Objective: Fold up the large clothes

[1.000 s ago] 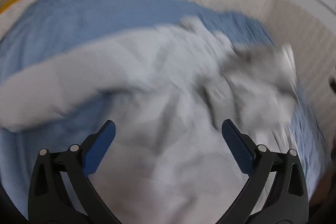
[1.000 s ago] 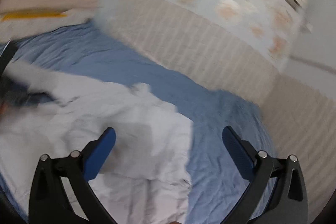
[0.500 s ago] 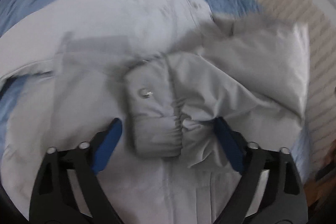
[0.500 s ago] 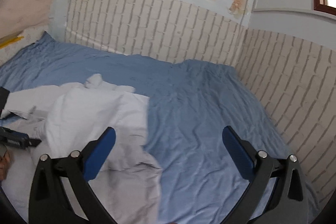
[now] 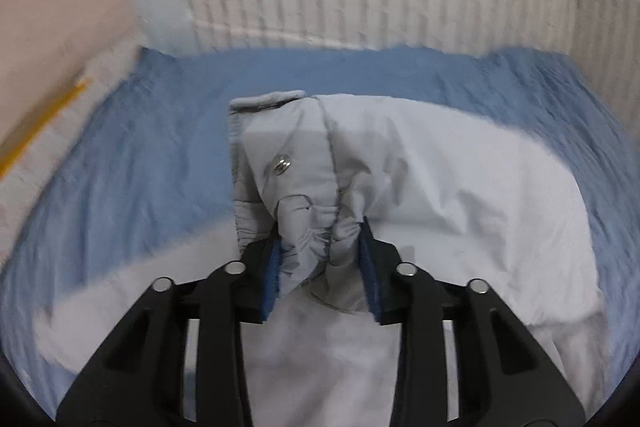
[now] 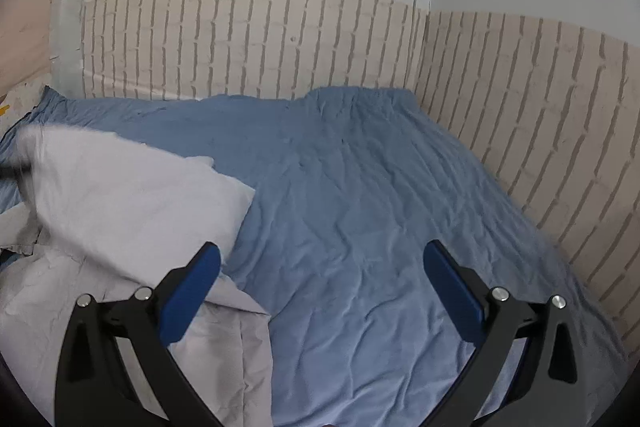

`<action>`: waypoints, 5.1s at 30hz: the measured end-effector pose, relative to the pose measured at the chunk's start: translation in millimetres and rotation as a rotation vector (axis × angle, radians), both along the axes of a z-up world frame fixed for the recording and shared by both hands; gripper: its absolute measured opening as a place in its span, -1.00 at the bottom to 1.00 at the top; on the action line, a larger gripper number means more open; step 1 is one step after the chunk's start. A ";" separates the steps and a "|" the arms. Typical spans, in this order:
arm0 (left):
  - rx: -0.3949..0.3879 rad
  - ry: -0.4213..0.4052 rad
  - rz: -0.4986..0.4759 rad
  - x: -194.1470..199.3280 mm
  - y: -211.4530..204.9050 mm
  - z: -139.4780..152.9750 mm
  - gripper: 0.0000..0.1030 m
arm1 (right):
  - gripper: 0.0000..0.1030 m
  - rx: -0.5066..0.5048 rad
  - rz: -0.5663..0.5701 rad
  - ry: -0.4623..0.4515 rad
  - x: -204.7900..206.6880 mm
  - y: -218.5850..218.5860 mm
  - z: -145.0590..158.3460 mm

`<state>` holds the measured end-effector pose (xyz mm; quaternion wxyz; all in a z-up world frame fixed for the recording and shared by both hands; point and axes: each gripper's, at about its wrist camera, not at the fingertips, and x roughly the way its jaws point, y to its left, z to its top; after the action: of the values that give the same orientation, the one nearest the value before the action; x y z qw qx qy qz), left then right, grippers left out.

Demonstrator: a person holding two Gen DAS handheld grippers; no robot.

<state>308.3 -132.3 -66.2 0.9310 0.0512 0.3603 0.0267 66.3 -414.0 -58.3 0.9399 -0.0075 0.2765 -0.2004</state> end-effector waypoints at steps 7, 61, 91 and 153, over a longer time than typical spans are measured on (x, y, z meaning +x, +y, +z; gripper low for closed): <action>0.026 0.095 -0.016 12.1 7.4 -33.9 0.91 | 0.97 0.078 0.018 0.035 26.3 0.7 -23.3; -0.015 -0.065 0.210 -65.9 203.5 50.6 -0.62 | 0.97 0.652 -0.005 0.094 -5.0 -27.2 -52.2; 0.096 -0.102 -0.385 -124.0 -186.6 15.9 0.94 | 0.97 0.003 -0.311 -0.037 16.7 -63.4 -24.1; -0.195 -0.130 0.182 -89.0 194.6 -14.0 0.94 | 0.92 -0.342 -0.055 0.080 197.5 177.9 -1.8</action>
<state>219.3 62.2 -80.2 0.9467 -0.0742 0.3032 0.0791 263.8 -236.1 -60.1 0.9072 -0.1677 0.2757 -0.2698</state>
